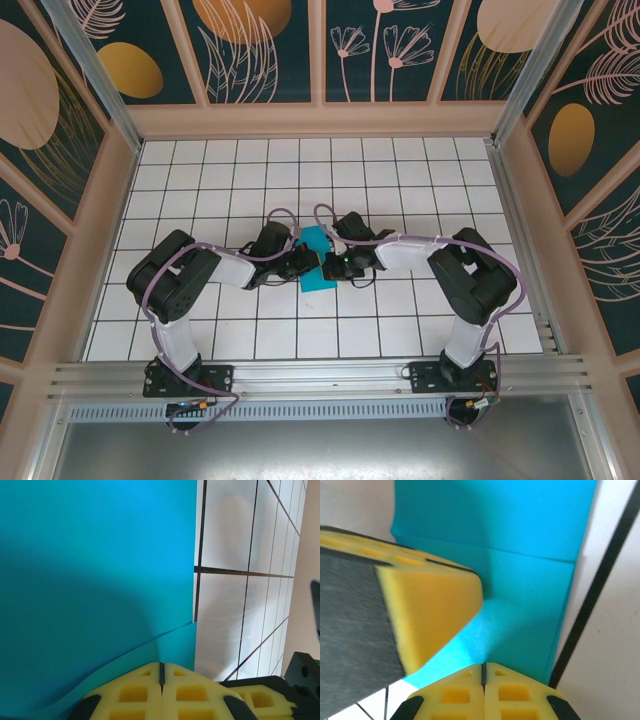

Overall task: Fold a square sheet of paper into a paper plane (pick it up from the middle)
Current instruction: Fold the triangle a second time at the center of the table.

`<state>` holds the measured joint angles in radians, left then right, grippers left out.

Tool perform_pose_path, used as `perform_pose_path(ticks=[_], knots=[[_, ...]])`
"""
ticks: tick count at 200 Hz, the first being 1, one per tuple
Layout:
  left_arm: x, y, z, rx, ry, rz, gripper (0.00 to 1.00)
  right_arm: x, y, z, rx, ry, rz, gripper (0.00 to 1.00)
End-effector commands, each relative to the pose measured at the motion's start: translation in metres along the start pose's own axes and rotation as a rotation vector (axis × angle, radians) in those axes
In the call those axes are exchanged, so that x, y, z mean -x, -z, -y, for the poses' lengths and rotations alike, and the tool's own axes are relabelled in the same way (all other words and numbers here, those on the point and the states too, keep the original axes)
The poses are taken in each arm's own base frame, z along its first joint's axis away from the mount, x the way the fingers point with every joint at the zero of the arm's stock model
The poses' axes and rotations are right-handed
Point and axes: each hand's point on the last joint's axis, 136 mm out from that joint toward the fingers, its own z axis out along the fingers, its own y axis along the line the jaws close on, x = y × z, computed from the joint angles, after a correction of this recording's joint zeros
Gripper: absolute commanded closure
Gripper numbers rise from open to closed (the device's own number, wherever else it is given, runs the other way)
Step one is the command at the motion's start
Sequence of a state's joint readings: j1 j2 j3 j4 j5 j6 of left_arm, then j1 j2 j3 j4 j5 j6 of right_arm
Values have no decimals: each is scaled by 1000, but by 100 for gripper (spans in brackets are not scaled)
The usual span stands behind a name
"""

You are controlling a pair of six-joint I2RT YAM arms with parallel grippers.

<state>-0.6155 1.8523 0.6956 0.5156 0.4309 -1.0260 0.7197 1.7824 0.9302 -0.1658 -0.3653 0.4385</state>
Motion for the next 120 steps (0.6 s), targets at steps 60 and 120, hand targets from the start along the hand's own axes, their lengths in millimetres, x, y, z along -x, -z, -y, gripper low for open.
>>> perform_pose_path(ticks=[60,120], knots=[[-20,7,-84,298,95,-15,100,-53,16,31,-84,13,-128,100],[-20,7,-79,282,90,-17,100,-44,46,33,-91,22,-57,100]])
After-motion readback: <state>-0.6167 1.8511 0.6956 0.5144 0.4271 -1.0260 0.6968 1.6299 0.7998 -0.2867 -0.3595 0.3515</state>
